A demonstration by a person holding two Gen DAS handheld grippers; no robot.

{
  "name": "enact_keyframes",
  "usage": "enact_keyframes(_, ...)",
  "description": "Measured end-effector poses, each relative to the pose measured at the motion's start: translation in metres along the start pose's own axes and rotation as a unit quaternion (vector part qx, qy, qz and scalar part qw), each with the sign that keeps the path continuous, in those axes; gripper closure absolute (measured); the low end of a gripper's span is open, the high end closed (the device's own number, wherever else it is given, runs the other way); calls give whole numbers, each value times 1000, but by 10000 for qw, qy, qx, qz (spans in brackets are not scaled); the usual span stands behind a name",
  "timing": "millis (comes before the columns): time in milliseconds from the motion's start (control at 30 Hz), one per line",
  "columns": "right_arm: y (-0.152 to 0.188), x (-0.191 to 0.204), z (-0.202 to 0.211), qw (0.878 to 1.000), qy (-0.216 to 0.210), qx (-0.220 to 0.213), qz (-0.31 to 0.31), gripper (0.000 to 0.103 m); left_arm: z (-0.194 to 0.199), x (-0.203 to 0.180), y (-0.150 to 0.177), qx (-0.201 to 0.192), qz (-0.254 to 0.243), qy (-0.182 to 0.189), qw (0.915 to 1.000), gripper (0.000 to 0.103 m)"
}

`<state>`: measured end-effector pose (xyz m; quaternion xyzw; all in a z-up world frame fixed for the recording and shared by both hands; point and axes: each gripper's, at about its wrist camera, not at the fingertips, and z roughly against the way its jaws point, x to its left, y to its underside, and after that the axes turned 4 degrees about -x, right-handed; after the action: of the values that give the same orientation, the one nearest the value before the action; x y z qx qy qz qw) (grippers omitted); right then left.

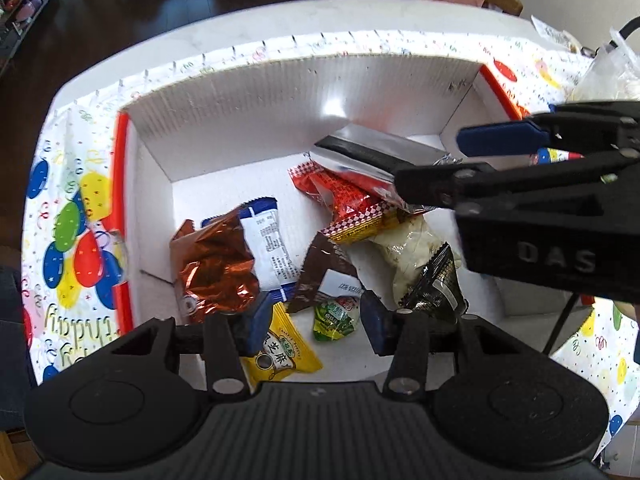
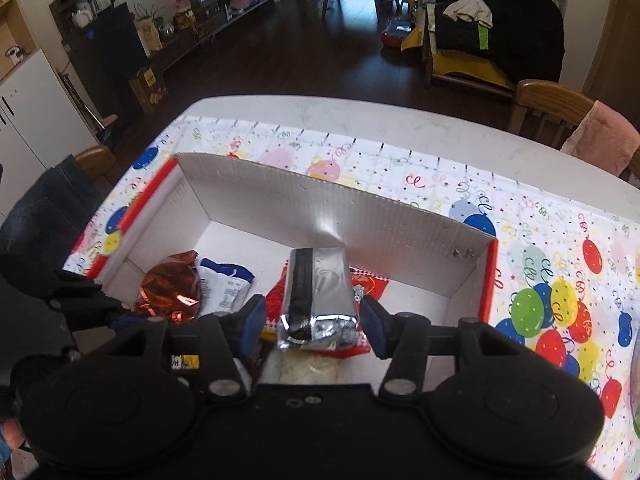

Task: Organize snacks
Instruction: 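Open both tools to drop the chocolate piece and silver packet into the box, then withdraw both tools from the box toward the blue and yellow packets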

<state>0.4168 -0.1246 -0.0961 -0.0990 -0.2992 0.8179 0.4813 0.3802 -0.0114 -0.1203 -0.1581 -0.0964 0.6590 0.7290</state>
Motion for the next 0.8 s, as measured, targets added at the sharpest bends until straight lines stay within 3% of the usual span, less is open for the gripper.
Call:
enact_keyframes(567, 38, 27, 86, 9967, -164, -726, -333, 39, 87, 1, 45, -1069, -72, 35, 9942, 44)
enact_keyframes(800, 59, 40, 116, 9934, -253, -1018, -458, 27, 115, 4, 71, -1376, -86, 49, 9904, 40)
